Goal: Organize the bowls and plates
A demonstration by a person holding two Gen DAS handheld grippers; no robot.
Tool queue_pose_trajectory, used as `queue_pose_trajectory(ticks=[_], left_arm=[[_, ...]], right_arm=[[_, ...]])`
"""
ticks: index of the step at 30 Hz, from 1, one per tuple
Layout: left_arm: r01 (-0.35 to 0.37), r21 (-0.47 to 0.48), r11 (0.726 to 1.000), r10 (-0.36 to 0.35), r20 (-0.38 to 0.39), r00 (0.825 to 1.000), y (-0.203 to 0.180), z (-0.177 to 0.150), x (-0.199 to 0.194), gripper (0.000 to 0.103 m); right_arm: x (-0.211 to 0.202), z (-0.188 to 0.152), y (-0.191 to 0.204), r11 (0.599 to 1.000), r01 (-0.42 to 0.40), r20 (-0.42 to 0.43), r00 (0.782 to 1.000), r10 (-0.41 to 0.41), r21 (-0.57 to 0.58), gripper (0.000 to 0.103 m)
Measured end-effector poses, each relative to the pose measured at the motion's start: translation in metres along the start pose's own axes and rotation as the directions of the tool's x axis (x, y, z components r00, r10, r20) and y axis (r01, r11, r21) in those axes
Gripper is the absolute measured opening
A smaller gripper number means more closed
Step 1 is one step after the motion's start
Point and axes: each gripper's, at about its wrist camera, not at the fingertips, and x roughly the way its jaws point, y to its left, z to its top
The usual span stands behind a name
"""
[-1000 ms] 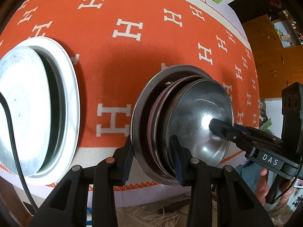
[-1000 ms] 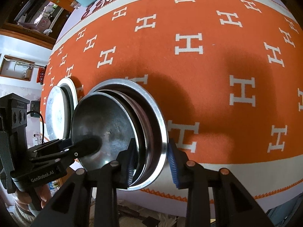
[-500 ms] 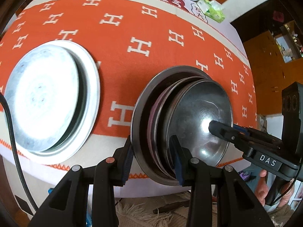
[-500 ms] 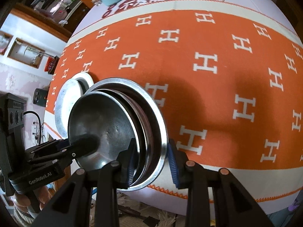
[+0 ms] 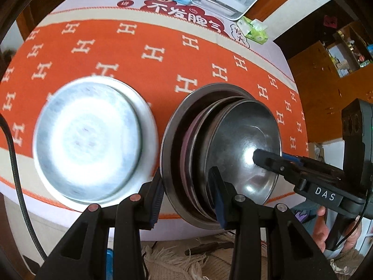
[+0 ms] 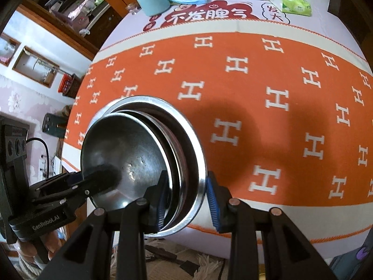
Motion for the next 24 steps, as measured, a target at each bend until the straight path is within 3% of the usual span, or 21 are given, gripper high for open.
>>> queue_pose_trajectory(ticks=[11, 24], left_arm=[[-0.011, 0.017, 1.000, 0.011, -0.020, 1.000, 0.093, 0.020, -0.032, 0.037], [-0.013, 0.022, 1.000, 0.016, -0.140, 0.990, 0.165, 0.033, 0.003, 0.037]], right_arm=[[0.038, 0.012, 0.087, 1.000, -0.013, -0.010, 1.000, 0.013, 0.023, 0.031], [0.104, 0.020, 0.126, 0.995, 0.021, -0.089, 0.996, -0.012, 0.093, 0.031]])
